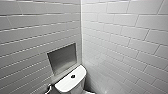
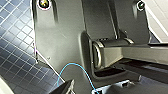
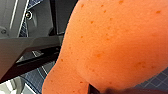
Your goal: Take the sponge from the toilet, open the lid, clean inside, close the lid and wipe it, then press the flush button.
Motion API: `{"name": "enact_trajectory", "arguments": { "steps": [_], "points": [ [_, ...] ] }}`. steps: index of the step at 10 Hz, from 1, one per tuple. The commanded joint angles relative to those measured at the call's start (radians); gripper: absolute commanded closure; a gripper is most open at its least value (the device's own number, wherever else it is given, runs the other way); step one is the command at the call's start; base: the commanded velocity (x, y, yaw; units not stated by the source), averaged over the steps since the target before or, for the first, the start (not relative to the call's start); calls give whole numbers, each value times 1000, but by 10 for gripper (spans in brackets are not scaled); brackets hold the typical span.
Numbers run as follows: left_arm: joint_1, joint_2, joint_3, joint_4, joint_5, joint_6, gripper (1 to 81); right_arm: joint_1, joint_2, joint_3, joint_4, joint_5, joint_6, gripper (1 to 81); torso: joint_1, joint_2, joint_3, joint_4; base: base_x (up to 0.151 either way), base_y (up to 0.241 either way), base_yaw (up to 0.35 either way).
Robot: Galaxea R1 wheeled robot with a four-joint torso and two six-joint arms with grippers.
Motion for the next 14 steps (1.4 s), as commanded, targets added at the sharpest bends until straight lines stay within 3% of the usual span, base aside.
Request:
{"name": "enact_trajectory", "arguments": {
  "steps": [1,12,13,14],
  "points": [
    [-56,-125,203,-9,68,-2,10,28,-57,78,-13,-77,-43,811,0,0,0,0,0,0,0],
    [-377,-662,992,-16,81,-44,10,27,-34,63,-25,-79,-44,811,0,0,0,0,0,0,0],
    [-418,-694,1043,-15,89,-65,10,27,-32,60,-24,-77,-43,811,0,0,0,0,0,0,0],
    [-481,-730,1087,-15,142,-106,10,27,-32,60,-22,-76,-43,811,0,0,0,0,0,0,0]
  ]
}}
